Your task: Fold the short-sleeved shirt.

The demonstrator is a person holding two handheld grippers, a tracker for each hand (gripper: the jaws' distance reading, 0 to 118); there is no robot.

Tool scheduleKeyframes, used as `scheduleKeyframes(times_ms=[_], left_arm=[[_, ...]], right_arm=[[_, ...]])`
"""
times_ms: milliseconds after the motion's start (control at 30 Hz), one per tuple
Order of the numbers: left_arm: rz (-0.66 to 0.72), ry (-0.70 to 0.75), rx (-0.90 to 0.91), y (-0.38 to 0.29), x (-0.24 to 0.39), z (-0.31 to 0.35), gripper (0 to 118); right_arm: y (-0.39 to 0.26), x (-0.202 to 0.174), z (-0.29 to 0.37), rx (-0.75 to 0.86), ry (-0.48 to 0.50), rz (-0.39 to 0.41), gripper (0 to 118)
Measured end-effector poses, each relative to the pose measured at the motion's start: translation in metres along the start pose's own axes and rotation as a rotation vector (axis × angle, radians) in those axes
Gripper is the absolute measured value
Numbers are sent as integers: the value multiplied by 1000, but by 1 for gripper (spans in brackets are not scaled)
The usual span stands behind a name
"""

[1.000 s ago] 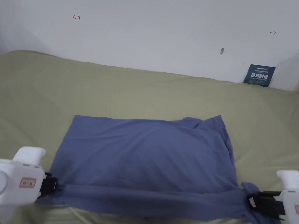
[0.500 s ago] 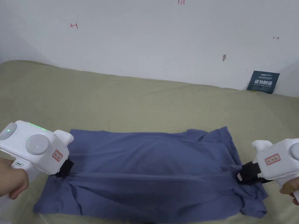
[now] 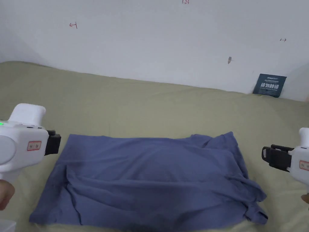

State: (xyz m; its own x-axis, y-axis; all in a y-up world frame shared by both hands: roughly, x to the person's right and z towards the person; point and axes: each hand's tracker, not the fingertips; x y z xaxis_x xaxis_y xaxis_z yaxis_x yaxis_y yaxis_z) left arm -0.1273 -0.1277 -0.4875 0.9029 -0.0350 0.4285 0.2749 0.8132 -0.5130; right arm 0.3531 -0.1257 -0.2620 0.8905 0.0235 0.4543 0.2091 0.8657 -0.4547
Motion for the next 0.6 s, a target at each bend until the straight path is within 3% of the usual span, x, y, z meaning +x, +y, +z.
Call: scheduleKeyframes(times_ms=[33,67,100,133,233,333,467,600], left_arm=[[19,-16,48,-4,13,20,17],[24,-46,83,-7,24,35,10],[14,-61,122,-13,35,50,2],[-1,-50,153,-21,49,65,1],[-16,-7,160,-53,72,92,1],[57,-55,91,-102,79,114,1],[106,-56,56,-169,83,138,1],[115,-44,-61,-190,76,134,0]], right_arm=[[-2,-13,20,5,-11,-2,22],[-9,-25,38,8,18,-12,13],[-17,-35,47,22,27,-17,12],[-27,-48,62,30,27,-21,6],[-65,-78,93,25,36,-16,4],[-110,-101,121,8,83,-23,4],[-170,-129,149,-3,112,23,3],[-183,-138,145,-86,154,22,3]])
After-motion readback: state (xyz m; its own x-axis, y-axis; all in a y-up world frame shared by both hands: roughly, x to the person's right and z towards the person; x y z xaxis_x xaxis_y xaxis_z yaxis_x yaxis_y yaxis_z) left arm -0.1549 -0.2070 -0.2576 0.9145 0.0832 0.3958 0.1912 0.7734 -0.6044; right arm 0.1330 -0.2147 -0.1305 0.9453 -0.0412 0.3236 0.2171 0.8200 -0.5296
